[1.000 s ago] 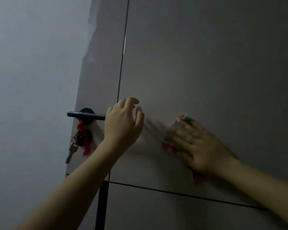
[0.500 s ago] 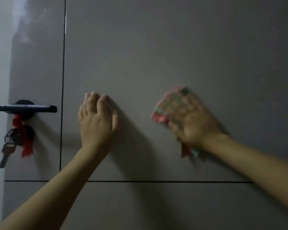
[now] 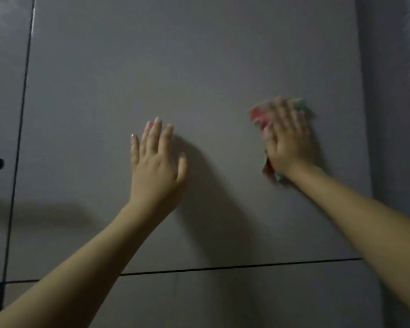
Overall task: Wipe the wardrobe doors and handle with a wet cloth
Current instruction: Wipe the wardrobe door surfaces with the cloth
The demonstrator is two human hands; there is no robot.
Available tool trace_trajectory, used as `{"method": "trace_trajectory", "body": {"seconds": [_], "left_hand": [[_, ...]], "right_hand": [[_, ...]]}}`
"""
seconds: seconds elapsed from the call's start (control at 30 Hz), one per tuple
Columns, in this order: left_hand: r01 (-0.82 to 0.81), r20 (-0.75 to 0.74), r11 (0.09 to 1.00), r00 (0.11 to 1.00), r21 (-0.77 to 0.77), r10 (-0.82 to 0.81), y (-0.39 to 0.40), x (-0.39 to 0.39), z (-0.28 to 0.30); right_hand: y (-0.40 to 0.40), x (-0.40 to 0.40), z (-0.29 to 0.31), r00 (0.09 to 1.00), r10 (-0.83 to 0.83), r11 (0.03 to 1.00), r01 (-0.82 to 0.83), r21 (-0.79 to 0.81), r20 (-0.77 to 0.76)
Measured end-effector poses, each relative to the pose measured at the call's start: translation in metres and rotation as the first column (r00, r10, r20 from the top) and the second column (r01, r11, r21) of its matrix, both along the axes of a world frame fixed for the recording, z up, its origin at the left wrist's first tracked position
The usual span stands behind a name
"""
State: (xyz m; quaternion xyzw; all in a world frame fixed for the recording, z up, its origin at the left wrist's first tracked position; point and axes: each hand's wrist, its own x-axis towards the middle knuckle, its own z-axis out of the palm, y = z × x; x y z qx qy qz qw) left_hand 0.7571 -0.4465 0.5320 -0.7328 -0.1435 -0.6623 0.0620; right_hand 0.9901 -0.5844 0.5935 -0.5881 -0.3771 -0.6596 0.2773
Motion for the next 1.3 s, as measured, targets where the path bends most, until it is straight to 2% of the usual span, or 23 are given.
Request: {"method": "trace_trajectory", "body": {"seconds": [0.07, 0.1, 0.13, 0.2, 0.27, 0.3, 0.37, 0.47, 0.53, 0.57, 0.6, 0.7, 0.77, 0.8, 0.87, 0.93, 1.0, 1.03, 1.1, 1.17, 1.2, 1.23, 1.3], "left_hand": [[0.034, -0.038, 0.999, 0.999, 0.032, -0.033, -0.015, 0.015, -0.002], [0.043, -0.060, 0.998, 0.997, 0.040, -0.041, -0.022, 0.022, -0.004], [0.054, -0.070, 0.998, 0.996, 0.042, -0.051, -0.029, 0.028, -0.005], [0.083, -0.091, 0.996, 0.993, 0.045, -0.079, -0.038, 0.039, -0.009], [0.093, -0.147, 0.994, 0.986, 0.062, -0.083, -0.045, 0.050, -0.014], [0.096, -0.172, 0.993, 0.982, 0.076, -0.081, -0.045, 0.054, -0.016], [0.086, -0.196, 0.991, 0.979, 0.103, -0.065, -0.045, 0.062, -0.022], [0.034, -0.183, 0.989, 0.983, 0.146, -0.007, -0.042, 0.070, -0.026], [0.006, -0.174, 0.989, 0.984, 0.147, 0.020, -0.041, 0.075, -0.028], [-0.005, -0.168, 0.990, 0.985, 0.143, 0.029, -0.042, 0.079, -0.029], [-0.016, -0.160, 0.991, 0.986, 0.135, 0.038, -0.043, 0.082, -0.029], [-0.037, -0.135, 0.993, 0.990, 0.110, 0.052, -0.046, 0.087, -0.029], [-0.053, -0.126, 0.993, 0.990, 0.103, 0.066, -0.046, 0.089, -0.028], [-0.060, -0.125, 0.993, 0.990, 0.099, 0.072, -0.047, 0.089, -0.029], [-0.073, -0.129, 0.993, 0.988, 0.095, 0.085, -0.048, 0.088, -0.029], [-0.084, -0.135, 0.991, 0.986, 0.103, 0.097, -0.049, 0.088, -0.026], [-0.097, -0.147, 0.990, 0.983, 0.099, 0.111, -0.050, 0.085, -0.027], [-0.096, -0.145, 0.991, 0.983, 0.095, 0.109, -0.050, 0.085, -0.026], [-0.086, -0.158, 0.992, 0.983, 0.089, 0.099, -0.050, 0.082, -0.026], [-0.058, -0.196, 0.993, 0.978, 0.099, 0.077, -0.047, 0.076, -0.025], [-0.036, -0.214, 0.994, 0.975, 0.104, 0.058, -0.045, 0.069, -0.026], [-0.014, -0.222, 0.994, 0.974, 0.107, 0.037, -0.043, 0.064, -0.026], [0.010, -0.210, 0.995, 0.978, 0.096, 0.010, -0.038, 0.049, -0.032]], "right_hand": [[0.003, -0.004, 0.008, 0.967, 0.051, 0.967, 0.015, 0.254, -0.248], [0.014, -0.014, -0.004, 0.958, 0.058, 0.952, 0.031, 0.303, -0.280], [0.025, -0.024, -0.026, 0.974, 0.050, 0.962, 0.013, 0.273, -0.221], [0.034, -0.037, -0.090, 0.999, 0.002, 1.000, -0.001, -0.025, 0.039], [0.008, -0.023, -0.132, 0.974, 0.010, 0.938, 0.069, -0.339, 0.225], [-0.010, -0.007, -0.130, 0.967, 0.030, 0.913, 0.077, -0.401, 0.255], [-0.040, 0.031, -0.104, 0.984, -0.033, 0.953, 0.083, -0.291, 0.173], [-0.064, 0.064, -0.061, 0.990, -0.043, 0.996, 0.054, 0.073, -0.134], [-0.042, 0.053, -0.072, 0.972, 0.029, 0.955, 0.042, 0.292, -0.235], [-0.031, 0.041, -0.092, 0.972, 0.042, 0.948, 0.035, 0.315, -0.232], [-0.022, 0.027, -0.118, 0.982, 0.038, 0.968, 0.010, 0.250, -0.186], [-0.032, 0.019, -0.177, 0.998, 0.001, 0.978, 0.013, -0.210, 0.063], [-0.055, 0.042, -0.162, 0.991, -0.022, 0.960, 0.058, -0.275, 0.132], [-0.062, 0.055, -0.148, 0.995, -0.042, 0.979, 0.060, -0.197, 0.092], [-0.071, 0.074, -0.118, 0.993, -0.054, 0.996, 0.061, 0.061, -0.107], [-0.066, 0.074, -0.106, 0.952, 0.016, 0.956, 0.074, 0.284, -0.305], [-0.043, 0.055, -0.130, 0.939, 0.056, 0.926, 0.078, 0.368, -0.340], [-0.032, 0.041, -0.155, 0.956, 0.038, 0.948, 0.058, 0.313, -0.292], [-0.023, 0.018, -0.213, 0.992, -0.007, 1.000, 0.009, 0.020, -0.126], [-0.039, 0.023, -0.244, 0.998, -0.029, 0.967, 0.043, -0.253, 0.058], [-0.052, 0.032, -0.242, 0.993, -0.030, 0.946, 0.065, -0.317, 0.115], [-0.061, 0.046, -0.233, 0.990, -0.046, 0.947, 0.086, -0.309, 0.133], [-0.072, 0.068, -0.206, 0.996, -0.083, 0.989, 0.080, -0.126, -0.017]]}}
